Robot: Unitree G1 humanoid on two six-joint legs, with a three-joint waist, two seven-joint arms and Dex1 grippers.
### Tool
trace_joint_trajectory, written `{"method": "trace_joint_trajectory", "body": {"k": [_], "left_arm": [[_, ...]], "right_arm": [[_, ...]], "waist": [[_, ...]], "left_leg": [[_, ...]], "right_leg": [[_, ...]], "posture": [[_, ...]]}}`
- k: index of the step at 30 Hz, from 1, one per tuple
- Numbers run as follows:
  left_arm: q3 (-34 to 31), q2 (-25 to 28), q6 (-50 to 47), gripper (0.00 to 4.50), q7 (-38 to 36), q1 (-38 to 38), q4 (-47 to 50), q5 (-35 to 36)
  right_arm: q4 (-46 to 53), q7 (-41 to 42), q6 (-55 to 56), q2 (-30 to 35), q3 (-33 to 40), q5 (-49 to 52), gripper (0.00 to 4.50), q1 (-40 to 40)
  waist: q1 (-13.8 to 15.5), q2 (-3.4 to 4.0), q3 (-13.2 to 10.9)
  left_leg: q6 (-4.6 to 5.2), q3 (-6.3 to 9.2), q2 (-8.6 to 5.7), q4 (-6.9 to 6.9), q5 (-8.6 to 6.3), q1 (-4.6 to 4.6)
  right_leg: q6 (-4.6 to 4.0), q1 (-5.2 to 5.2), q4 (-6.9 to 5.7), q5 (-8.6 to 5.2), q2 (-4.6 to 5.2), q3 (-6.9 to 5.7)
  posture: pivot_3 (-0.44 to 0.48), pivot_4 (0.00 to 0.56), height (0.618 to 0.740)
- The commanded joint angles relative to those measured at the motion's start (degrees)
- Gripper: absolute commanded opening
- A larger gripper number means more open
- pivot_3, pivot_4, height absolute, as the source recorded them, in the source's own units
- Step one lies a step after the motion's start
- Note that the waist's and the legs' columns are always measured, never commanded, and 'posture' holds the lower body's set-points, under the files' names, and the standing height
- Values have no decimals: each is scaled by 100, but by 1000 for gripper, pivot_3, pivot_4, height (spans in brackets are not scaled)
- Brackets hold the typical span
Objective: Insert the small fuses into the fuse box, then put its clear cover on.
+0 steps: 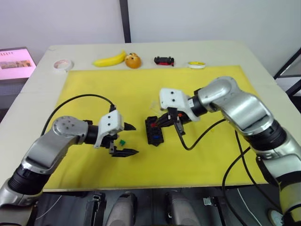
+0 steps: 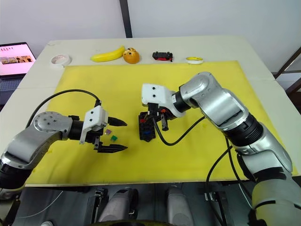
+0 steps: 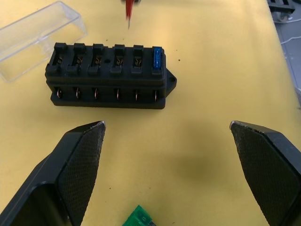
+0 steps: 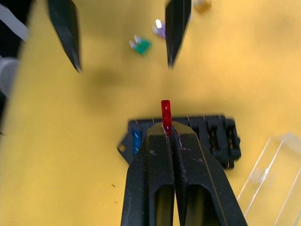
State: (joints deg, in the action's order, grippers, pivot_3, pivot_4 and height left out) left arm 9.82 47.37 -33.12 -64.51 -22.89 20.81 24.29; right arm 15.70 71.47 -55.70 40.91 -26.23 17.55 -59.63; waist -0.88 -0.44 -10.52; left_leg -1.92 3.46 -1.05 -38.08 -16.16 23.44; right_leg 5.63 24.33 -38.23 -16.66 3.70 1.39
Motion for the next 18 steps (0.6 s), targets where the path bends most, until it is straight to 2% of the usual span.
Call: {"method": "trace_joint_trajectory", "body": {"k": [1,4,9,18], "left_arm": [[-62,-38,108,4451,24,-110,73,-29],[-45,-82,122,4451,31,-138,38,-50],[-33,-120,184,4451,37,-125,-18,-79],[-26,-144,233,4451,34,-81,-18,-136]], "right_arm": [[126,98,-100,103,-3,42,0,-264],[-62,164,65,135,-243,-102,0,-343],[-264,111,405,-56,-200,-83,0,-131],[-517,348,1121,69,-472,-463,0,133]], "waist": [[0,-1,1],[-3,-1,1],[-4,-1,1],[-5,-1,1]], "left_leg": [[0,0,0,-1,0,0],[0,-1,-4,-2,0,0],[0,-1,-4,-2,0,0],[0,-1,-5,-5,0,0]], "right_leg": [[0,0,0,0,0,0],[0,0,0,0,1,0],[0,0,-1,0,0,0],[0,0,-5,0,0,0]], "posture": [[0,150,740],[0,150,740],[0,150,740],[0,150,740]]}}
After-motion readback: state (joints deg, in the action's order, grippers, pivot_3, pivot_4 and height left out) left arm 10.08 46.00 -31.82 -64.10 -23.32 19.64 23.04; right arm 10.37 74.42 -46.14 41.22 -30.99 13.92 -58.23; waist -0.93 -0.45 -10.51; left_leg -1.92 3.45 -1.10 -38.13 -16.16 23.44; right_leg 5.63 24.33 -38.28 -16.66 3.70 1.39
